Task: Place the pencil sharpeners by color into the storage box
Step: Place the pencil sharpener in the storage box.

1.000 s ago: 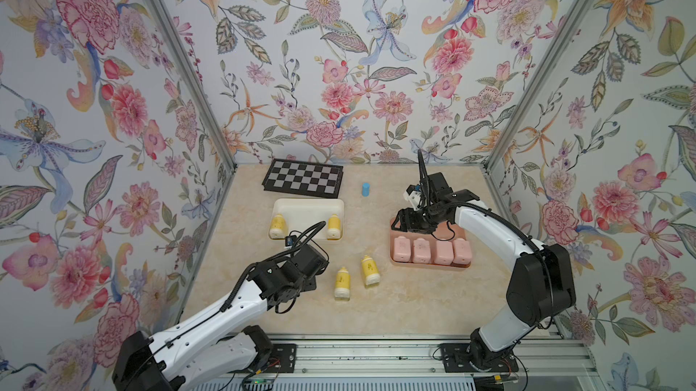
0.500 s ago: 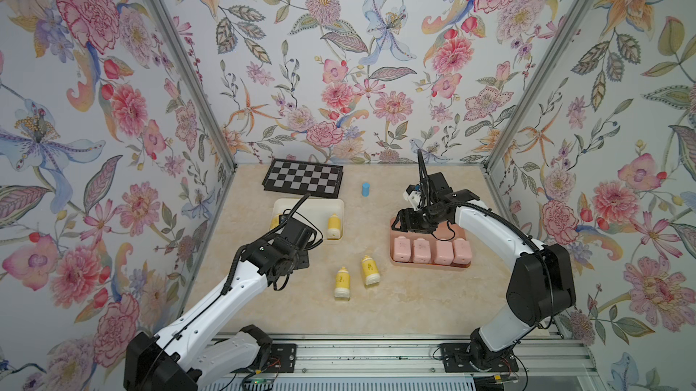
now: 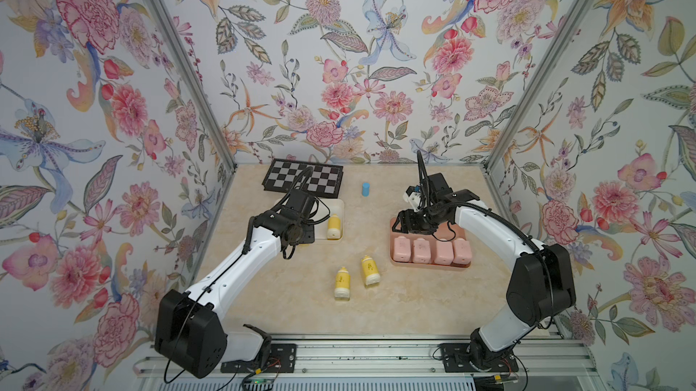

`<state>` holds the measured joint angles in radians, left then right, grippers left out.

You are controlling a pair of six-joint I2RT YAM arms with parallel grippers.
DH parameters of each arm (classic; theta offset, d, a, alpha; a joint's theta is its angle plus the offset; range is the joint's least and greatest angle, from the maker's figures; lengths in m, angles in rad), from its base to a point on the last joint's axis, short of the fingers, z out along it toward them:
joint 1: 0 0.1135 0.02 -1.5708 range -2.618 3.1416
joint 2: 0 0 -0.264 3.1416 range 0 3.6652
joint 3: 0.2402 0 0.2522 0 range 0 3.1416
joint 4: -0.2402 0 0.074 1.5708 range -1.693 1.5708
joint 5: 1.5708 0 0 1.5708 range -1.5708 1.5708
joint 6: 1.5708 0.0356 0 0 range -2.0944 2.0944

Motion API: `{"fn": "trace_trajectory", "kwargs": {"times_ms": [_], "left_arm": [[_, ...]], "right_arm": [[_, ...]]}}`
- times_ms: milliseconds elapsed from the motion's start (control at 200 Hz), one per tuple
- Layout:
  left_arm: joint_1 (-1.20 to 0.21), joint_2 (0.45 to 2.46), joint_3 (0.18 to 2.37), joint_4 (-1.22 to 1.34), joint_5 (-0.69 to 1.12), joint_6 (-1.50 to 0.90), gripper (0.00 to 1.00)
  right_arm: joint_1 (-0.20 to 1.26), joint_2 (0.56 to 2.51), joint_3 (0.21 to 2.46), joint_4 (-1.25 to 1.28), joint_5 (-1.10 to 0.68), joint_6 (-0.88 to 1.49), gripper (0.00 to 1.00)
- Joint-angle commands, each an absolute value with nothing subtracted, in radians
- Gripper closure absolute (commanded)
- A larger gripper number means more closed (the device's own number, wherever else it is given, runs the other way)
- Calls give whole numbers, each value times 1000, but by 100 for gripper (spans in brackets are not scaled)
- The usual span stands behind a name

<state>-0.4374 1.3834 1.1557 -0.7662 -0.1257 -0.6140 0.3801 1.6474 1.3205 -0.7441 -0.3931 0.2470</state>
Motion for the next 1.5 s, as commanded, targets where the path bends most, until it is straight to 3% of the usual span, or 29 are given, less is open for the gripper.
{"fn": "trace_trajectory", "kwargs": {"times_ms": [0,485,1496], "left_arm": [[-415,1437,1230,-719,-103,-552,60],[-391,1689,1303,-593,-52,-560,61],[-383,1784,1305,-533,-15,-604,62]], "right_arm": [[382,1621,1334,-765,-390,226,29],[380,1639,1338,-765,-403,227,29],[386,1652,1337,-765,-416,221,29]]}}
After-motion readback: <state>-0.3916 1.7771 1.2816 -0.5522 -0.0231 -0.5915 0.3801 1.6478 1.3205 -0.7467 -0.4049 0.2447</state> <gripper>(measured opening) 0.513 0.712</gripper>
